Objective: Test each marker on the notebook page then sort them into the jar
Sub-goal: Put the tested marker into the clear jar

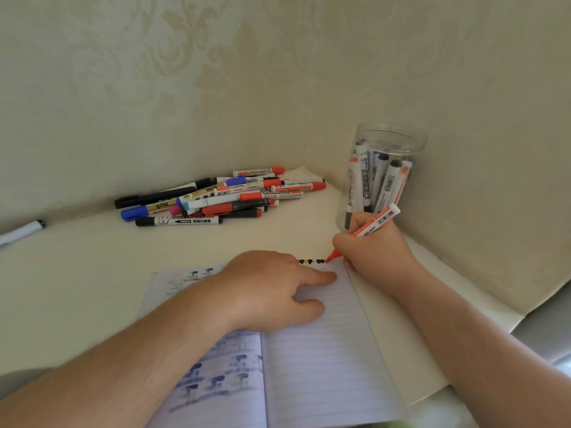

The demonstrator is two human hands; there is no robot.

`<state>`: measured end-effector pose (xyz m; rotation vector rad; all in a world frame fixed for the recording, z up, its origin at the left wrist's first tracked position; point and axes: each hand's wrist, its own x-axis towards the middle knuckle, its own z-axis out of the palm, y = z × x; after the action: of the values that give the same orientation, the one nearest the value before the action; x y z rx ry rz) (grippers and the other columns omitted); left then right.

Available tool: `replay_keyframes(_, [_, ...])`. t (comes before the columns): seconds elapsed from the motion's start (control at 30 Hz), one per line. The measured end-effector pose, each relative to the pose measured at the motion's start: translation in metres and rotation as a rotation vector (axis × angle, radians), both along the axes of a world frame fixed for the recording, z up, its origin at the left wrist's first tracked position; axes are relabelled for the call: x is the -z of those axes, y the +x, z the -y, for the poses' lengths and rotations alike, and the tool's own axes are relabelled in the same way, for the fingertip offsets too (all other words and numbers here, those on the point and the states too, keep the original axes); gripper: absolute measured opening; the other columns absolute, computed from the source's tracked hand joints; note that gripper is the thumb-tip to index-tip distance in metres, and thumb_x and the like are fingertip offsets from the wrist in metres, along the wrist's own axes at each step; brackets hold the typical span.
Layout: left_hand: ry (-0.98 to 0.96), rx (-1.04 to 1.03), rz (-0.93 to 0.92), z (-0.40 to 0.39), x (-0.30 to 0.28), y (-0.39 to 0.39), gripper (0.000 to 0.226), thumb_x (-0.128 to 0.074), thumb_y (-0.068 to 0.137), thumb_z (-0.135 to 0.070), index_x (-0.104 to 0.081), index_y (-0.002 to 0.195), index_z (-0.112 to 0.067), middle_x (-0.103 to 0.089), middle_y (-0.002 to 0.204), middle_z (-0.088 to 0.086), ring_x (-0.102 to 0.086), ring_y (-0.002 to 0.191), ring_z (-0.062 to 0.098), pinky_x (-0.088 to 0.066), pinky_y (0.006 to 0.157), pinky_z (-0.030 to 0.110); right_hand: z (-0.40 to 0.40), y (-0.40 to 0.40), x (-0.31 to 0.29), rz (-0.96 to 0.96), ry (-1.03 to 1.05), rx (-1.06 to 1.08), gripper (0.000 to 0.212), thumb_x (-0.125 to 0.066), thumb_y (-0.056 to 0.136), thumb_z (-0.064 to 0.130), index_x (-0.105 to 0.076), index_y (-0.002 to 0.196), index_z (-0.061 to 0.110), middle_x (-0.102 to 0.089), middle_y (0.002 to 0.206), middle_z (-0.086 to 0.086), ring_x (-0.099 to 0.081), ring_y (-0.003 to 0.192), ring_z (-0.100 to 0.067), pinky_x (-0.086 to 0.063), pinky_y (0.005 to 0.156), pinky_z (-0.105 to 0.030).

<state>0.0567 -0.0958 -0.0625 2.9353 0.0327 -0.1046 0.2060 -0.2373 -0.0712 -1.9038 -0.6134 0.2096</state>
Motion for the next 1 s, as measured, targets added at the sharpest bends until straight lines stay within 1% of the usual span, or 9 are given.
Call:
replay_keyframes(0.23, [0.013, -0.019, -0.007, 0.002, -0.001, -0.003, 0.053, -0.04, 0.095, -0.069, -0.025, 0.146, -0.068, -0.056, 0.11, -0.013, -0.055, 0.109, 0.013, -0.042, 0.081, 0.032, 0.0, 0.0, 0.001, 0.036, -0.031, -0.002, 0.032, -0.072, 0.073, 0.01, -0.042, 0.063, 0.018, -0.044, 0.057, -0.001, -0.043, 0.055, -0.016, -0.038, 0.049, -0.025])
replay_keyframes(0.33, [-0.016, -0.034, 0.002, 0.005, -0.002, -0.007, 0.042, -0.038, 0.1, -0.055, -0.031, 0.141, -0.057, -0.059, 0.109, -0.012, -0.056, 0.102, 0.014, -0.043, 0.081, 0.035, -0.001, 0.003, 0.003, -0.013, 0.05, -0.005, 0.031, -0.069, 0.075, 0.006, -0.042, 0.062, 0.016, -0.043, 0.055, -0.002, -0.041, 0.053, -0.017, -0.035, 0.052, -0.026])
replay_keyframes(0.43, [-0.253, -0.109, 0.035, -0.004, 0.001, -0.014, 0.016, -0.033, 0.107, -0.036, -0.028, 0.122, -0.036, -0.064, 0.091, -0.003, -0.06, 0.085, 0.02, -0.049, 0.077, 0.041, 0.003, 0.008, 0.001, -0.172, 0.269, 0.0, 0.037, -0.07, 0.085, 0.003, -0.044, 0.064, 0.02, -0.048, 0.048, 0.005, -0.035, 0.043, -0.013, -0.028, 0.048, -0.024])
replay_keyframes(0.5, [-0.444, -0.167, 0.082, -0.015, 0.004, -0.019, 0.013, -0.036, 0.108, -0.034, -0.025, 0.115, -0.034, -0.068, 0.095, -0.005, -0.064, 0.092, 0.017, -0.053, 0.086, 0.043, 0.009, 0.009, -0.002, -0.274, 0.445, -0.066, 0.036, -0.074, 0.09, 0.002, -0.048, 0.072, 0.02, -0.053, 0.049, 0.004, -0.03, 0.045, -0.015, -0.023, 0.046, -0.024])
replay_keyframes(0.6, [-0.663, -0.224, 0.187, -0.025, 0.008, -0.024, 0.021, -0.052, 0.106, -0.024, -0.034, 0.115, -0.03, -0.072, 0.104, -0.023, -0.063, 0.101, -0.003, -0.05, 0.095, 0.03, 0.017, 0.007, -0.007, -0.417, 0.62, -0.314, 0.025, -0.088, 0.075, 0.018, -0.064, 0.082, 0.018, -0.052, 0.061, -0.004, -0.035, 0.053, -0.018, -0.026, 0.044, -0.023])
replay_keyframes(0.67, [-0.795, -0.283, 0.245, -0.027, 0.009, -0.024, 0.023, -0.062, 0.101, -0.022, -0.044, 0.114, -0.029, -0.075, 0.105, -0.021, -0.067, 0.102, -0.003, -0.052, 0.094, 0.03, 0.019, 0.004, -0.01, -0.586, 0.603, -0.48, 0.041, -0.096, 0.059, 0.036, -0.076, 0.089, 0.017, -0.057, 0.071, -0.008, -0.05, 0.059, -0.019, -0.04, 0.048, -0.024])
replay_keyframes(0.73, [-0.87, -0.342, 0.289, -0.03, 0.01, -0.024, 0.021, -0.068, 0.097, -0.022, -0.054, 0.112, -0.027, -0.077, 0.103, -0.013, -0.071, 0.096, 0.003, -0.056, 0.087, 0.035, 0.018, 0.002, -0.01, -0.697, 0.544, -0.566, 0.051, -0.089, 0.055, 0.042, -0.081, 0.094, 0.011, -0.065, 0.076, -0.011, -0.059, 0.066, -0.02, -0.049, 0.056, -0.026])
replay_keyframes(0.87, [-0.866, -0.382, 0.349, -0.034, 0.011, -0.024, 0.012, -0.068, 0.098, -0.021, -0.062, 0.106, -0.029, -0.073, 0.087, -0.006, -0.067, 0.075, 0.01, -0.057, 0.082, 0.037, 0.015, -0.002, -0.008, -0.658, 0.429, -0.553, 0.027, -0.061, 0.076, 0.023, -0.078, 0.094, 0.014, -0.064, 0.072, -0.014, -0.057, 0.059, -0.023, -0.046, 0.051, -0.027])
replay_keyframes(1.0, [-0.876, -0.346, 0.348, -0.036, 0.013, -0.023, 0.013, -0.068, 0.098, -0.022, -0.065, 0.103, -0.033, -0.071, 0.088, -0.005, -0.066, 0.077, 0.011, -0.058, 0.085, 0.041, 0.012, -0.002, -0.007, -0.617, 0.418, -0.53, 0.01, -0.051, 0.081, 0.018, -0.059, 0.086, 0.014, -0.063, 0.071, -0.018, -0.054, 0.055, -0.026, -0.042, 0.046, -0.027])
